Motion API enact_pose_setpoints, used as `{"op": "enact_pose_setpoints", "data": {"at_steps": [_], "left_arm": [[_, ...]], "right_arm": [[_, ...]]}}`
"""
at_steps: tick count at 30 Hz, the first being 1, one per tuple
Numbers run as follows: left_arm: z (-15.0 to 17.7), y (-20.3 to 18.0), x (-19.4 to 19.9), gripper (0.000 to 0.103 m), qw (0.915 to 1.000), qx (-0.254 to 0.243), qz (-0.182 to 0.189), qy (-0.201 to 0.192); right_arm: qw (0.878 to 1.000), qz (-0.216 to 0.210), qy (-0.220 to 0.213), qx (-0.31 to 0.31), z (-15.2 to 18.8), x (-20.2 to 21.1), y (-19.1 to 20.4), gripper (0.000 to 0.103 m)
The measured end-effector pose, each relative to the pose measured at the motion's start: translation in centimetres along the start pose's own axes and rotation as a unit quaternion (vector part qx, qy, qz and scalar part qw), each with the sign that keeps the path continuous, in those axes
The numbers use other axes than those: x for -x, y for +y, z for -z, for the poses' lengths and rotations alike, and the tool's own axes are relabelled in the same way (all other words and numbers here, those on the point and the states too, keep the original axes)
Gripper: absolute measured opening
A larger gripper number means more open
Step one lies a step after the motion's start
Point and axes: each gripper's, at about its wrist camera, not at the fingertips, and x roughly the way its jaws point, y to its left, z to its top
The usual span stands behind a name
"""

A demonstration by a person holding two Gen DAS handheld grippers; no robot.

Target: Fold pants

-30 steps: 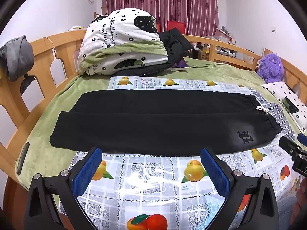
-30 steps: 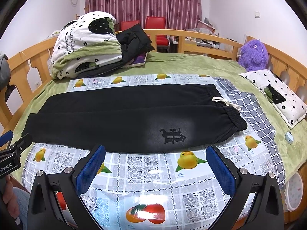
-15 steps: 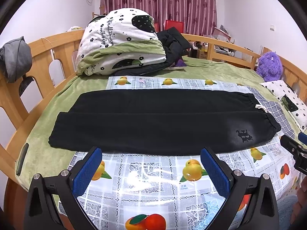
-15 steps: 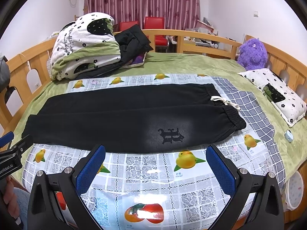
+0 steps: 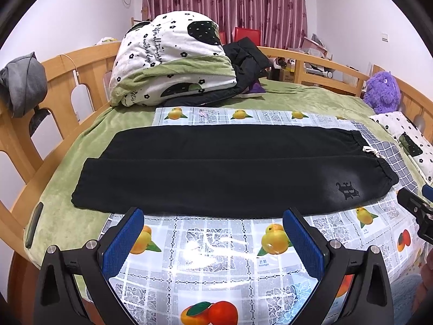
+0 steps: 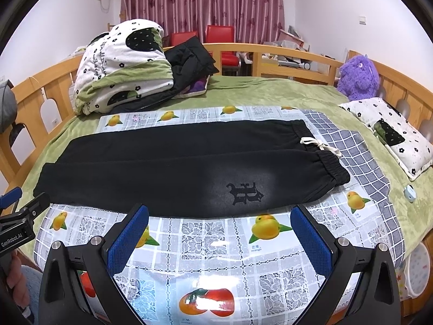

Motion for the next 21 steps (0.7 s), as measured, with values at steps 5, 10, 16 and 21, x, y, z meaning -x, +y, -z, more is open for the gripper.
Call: {"op": "enact_pose_setpoints", "data": {"at_steps": [5, 10, 16, 21], "left_arm": [[0.06, -0.06, -0.14, 0.103, 1.0, -0.004, 0.008, -0.004], [0.1, -0.27, -0.4, 0.103, 0.9999, -0.005, 0.012, 0.0], [0.26, -0.32, 0.04, 0.103, 0.9999, -0.01, 0.011, -0.005], [0.03, -0.15, 0.0, 0.103, 0.9992, -0.004, 0.038, -0.01]], "right_arm": [[1.0, 0.003, -0.006, 0.005, 0.18, 0.41, -0.05, 0.103], [1.0, 0.003, 0.0, -0.001, 0.12, 0.27, -0.38, 0.103], [1.0, -0.012, 0.003, -0.008, -0.19, 0.27, -0.49, 0.103], [0.999, -0.035, -0.008, -0.004, -0.28, 0.69, -0.35, 0.103]]}}
